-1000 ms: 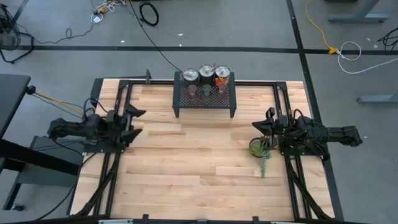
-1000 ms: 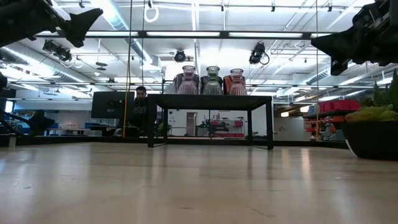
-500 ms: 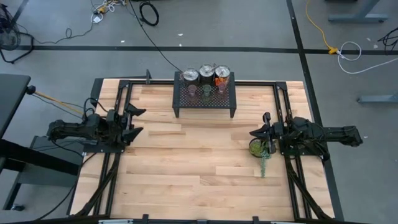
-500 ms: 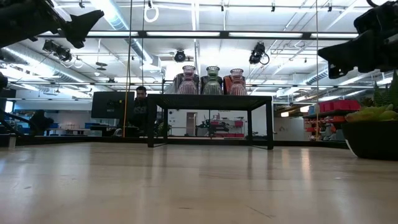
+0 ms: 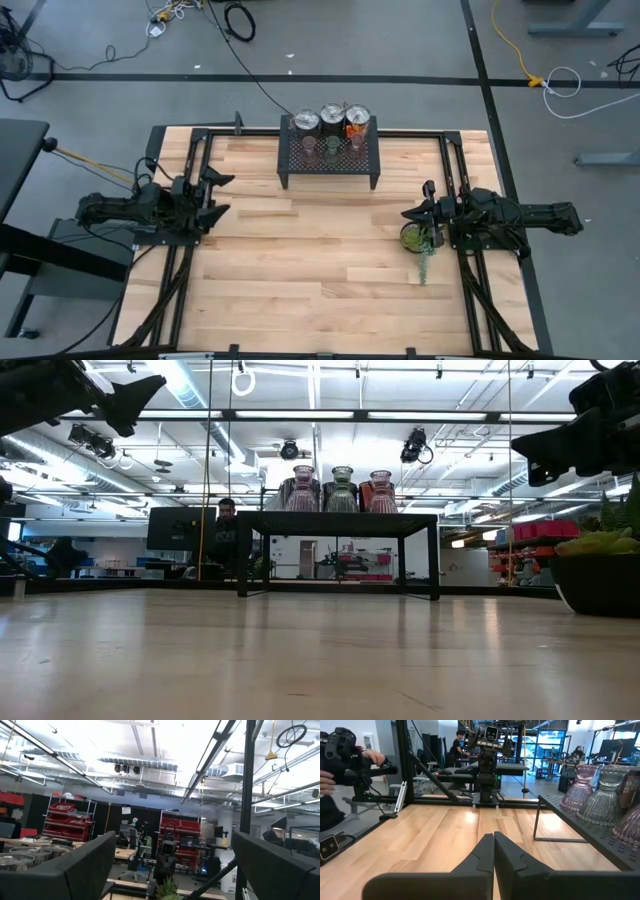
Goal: Pick & Place candle stick holders
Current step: Return to Home Position
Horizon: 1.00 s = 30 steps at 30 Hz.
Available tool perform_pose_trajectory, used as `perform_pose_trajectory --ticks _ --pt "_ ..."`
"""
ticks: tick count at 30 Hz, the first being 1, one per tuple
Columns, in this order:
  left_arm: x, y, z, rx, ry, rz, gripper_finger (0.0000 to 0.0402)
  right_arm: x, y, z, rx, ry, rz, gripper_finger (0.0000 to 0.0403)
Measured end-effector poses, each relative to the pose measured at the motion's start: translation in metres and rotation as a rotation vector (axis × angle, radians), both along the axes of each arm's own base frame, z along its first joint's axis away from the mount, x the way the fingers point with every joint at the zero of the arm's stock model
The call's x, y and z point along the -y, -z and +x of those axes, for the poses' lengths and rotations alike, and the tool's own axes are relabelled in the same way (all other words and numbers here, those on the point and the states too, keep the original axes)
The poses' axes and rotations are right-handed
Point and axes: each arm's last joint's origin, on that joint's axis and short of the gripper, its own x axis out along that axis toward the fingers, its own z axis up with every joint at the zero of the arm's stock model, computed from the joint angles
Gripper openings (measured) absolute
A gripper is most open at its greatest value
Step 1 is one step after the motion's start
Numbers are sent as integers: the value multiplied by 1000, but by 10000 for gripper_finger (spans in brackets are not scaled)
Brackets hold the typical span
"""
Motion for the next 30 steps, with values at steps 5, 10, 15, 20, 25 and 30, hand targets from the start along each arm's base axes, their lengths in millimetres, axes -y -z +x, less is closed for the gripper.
perform_pose_trajectory --ticks 5,10,15,20,25,30 --pt "1 10 5 -123 0 90 399 0 0 0 0 0 0 8" --pt "6 34 11 -370 126 188 399 0 0 0 1 9 0 8" --pt "8 44 12 -467 181 224 399 0 0 0 1 9 0 8" --pt "7 42 12 -449 168 219 399 0 0 0 0 9 0 8" --pt "7 41 12 -436 166 219 399 0 0 0 0 9 0 8" --pt "7 40 12 -434 165 218 399 0 0 0 0 8 0 8"
